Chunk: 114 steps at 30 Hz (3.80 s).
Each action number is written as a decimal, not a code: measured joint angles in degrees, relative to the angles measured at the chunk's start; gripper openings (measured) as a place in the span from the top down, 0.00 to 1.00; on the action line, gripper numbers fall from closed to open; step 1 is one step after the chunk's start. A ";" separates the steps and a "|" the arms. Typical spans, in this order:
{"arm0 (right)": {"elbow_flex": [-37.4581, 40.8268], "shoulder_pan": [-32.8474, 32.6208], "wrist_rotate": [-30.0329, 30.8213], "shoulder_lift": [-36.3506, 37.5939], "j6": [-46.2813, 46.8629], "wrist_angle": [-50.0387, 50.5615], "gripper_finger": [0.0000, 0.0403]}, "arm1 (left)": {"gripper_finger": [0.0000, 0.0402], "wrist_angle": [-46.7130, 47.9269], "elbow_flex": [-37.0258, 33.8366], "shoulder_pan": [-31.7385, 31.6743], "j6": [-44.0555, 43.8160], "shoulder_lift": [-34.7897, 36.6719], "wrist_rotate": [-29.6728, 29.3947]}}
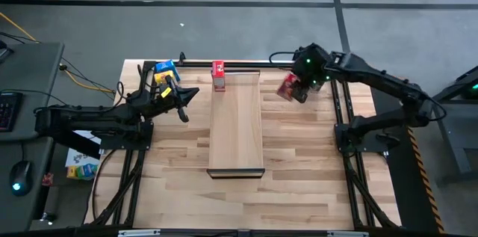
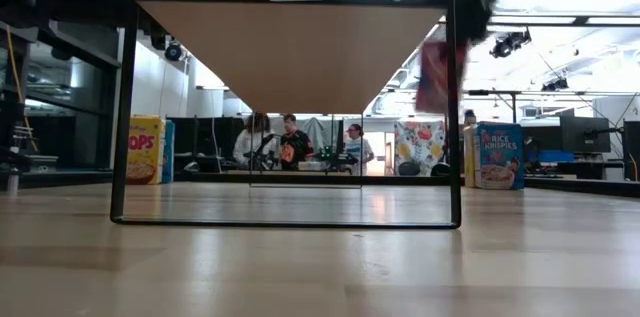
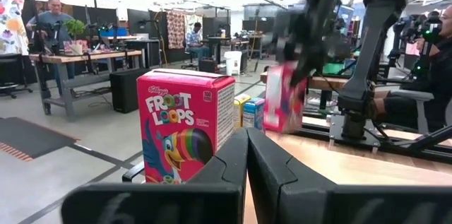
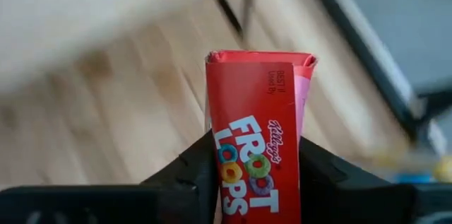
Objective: Stack cereal on shelf
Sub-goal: Put the red cereal box and aligned with the red cereal box on the shelf
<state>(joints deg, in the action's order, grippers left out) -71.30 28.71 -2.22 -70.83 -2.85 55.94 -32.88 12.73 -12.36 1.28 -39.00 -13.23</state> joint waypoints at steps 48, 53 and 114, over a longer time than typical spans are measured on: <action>-39.11 -15.35 11.13 -33.44 -9.65 5.10 0.52 | 1.00 0.59 0.00 0.00 -1.05 -0.01 0.00; -39.11 -15.19 11.86 -33.44 -11.09 4.75 0.52 | 1.00 0.59 0.00 0.00 -1.05 -0.01 0.00; -50.19 -17.02 1.92 -32.21 -11.43 23.93 0.46 | 1.00 1.81 0.00 0.00 -1.05 0.00 0.00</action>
<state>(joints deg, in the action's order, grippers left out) -121.48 11.69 -0.30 -103.04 -14.29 79.87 -31.08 12.73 -12.36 0.23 -39.00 -13.23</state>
